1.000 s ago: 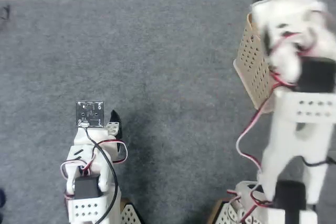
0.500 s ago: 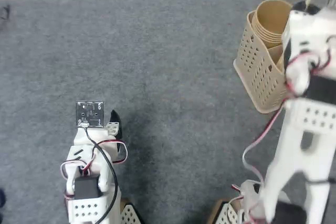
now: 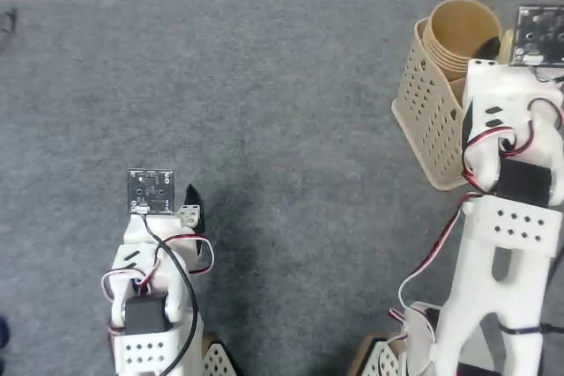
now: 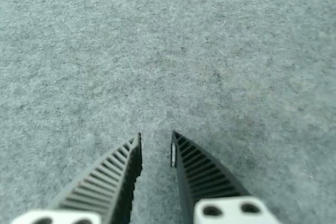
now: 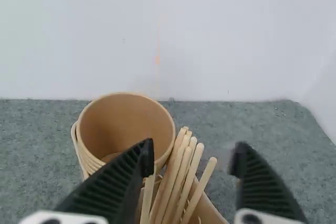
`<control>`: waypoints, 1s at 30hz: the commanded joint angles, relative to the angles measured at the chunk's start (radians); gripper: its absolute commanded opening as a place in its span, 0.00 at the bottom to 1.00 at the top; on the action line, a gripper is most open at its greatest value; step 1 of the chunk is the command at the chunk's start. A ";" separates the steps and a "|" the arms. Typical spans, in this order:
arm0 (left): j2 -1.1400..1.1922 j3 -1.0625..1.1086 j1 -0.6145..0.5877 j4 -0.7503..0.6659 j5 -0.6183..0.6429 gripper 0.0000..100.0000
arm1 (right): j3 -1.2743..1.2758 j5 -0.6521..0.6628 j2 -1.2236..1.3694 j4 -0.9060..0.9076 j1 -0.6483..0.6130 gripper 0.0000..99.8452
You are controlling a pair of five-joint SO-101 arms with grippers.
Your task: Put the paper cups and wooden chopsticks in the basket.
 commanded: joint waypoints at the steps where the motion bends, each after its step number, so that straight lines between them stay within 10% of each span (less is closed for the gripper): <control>1: -0.017 -0.016 0.003 0.006 -0.012 0.09 | -0.018 0.012 -0.031 0.016 -0.007 0.24; 14: -0.017 -0.016 0.003 0.006 -0.012 0.09 | -0.261 0.233 0.096 0.440 -0.179 0.21; 30: -0.017 -0.016 0.003 0.006 -0.012 0.09 | -0.832 0.233 0.664 0.788 -0.090 0.21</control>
